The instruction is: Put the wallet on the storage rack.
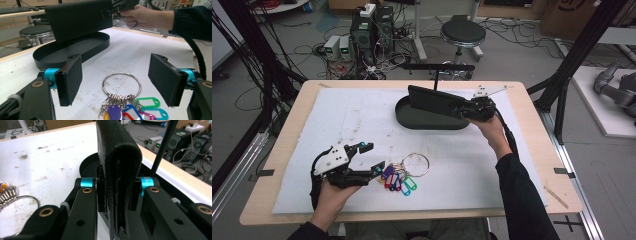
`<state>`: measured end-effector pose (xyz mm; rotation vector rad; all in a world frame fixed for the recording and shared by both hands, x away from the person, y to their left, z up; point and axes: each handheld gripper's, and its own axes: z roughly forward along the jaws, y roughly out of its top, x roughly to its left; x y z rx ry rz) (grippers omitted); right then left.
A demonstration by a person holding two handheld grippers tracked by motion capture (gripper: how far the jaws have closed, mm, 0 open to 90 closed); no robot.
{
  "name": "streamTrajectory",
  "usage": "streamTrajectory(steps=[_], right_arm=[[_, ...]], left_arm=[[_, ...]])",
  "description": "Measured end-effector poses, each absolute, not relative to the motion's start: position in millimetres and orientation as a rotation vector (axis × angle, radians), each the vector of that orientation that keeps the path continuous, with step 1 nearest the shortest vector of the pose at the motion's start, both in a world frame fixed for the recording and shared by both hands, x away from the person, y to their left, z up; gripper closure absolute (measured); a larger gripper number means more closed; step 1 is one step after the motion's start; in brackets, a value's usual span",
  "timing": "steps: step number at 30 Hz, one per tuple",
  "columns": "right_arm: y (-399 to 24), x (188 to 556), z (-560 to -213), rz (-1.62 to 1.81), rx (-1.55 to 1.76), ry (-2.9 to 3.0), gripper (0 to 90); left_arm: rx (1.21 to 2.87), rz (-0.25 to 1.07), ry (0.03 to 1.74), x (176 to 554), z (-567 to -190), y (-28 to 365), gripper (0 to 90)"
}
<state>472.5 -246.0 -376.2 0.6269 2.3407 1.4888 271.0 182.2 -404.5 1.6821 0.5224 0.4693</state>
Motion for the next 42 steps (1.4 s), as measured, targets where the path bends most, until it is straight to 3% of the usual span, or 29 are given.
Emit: streamTrajectory(steps=[25,37,41,42], right_arm=[[-241,502,-419,1.386,0.700,2.361,74.4],[-244,501,-421,1.199,0.805,2.391,64.3],[-243,499,-418,1.161,0.817,2.358,57.8],[-243,498,-417,1.155,0.828,2.349,52.8]], left_arm=[[1.680,0.452,0.510,268,-408,182,27.6],[1.690,0.448,0.511,269,-409,178,27.6],[1.699,0.446,0.503,269,-409,175,27.6],[1.700,0.444,0.504,269,-409,175,27.6]])
